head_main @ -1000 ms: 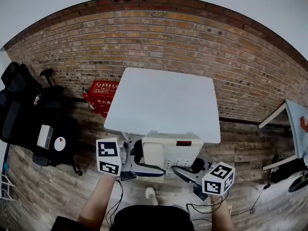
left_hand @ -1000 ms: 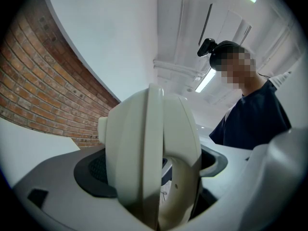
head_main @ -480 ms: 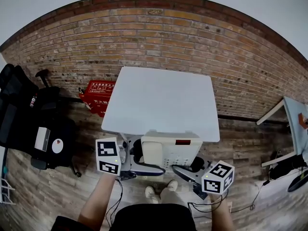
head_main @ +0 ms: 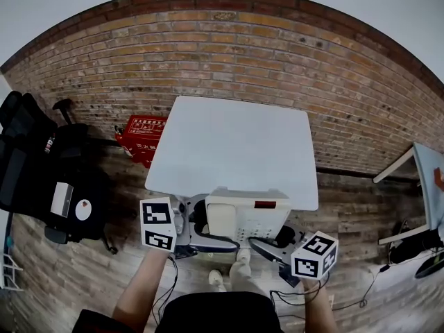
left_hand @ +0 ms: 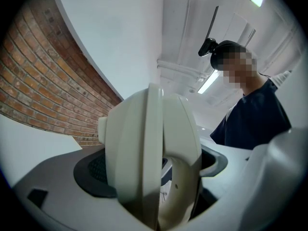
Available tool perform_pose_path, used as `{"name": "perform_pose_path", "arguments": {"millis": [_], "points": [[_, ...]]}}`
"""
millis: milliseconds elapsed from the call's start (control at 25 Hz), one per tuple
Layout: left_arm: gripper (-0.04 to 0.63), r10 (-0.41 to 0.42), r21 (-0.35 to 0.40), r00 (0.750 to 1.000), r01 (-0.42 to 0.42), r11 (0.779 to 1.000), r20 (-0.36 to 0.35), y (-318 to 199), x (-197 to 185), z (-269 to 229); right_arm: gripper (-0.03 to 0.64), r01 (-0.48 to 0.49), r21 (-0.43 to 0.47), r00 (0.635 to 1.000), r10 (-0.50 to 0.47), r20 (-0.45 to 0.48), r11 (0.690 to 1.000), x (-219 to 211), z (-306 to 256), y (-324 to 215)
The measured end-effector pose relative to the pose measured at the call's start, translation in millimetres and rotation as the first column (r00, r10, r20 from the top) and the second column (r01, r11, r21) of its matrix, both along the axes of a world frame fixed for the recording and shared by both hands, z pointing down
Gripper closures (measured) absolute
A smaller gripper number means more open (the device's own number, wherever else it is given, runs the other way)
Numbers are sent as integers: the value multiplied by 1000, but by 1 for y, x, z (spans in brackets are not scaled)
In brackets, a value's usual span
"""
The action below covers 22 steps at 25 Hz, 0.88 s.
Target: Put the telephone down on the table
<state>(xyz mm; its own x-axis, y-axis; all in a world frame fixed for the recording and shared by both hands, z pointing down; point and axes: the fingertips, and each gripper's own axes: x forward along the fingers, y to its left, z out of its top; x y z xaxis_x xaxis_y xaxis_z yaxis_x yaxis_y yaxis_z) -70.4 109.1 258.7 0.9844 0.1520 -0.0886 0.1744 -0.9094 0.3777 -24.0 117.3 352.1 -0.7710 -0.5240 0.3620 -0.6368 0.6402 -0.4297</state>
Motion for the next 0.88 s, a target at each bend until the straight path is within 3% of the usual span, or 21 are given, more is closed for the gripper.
{"name": "perform_pose_path", "arguments": {"millis": [880], "points": [[139,-43,-89,999,46,995,34,-88,49,38,357,46,-86,999,-44,23,995,46,38,-82]]}}
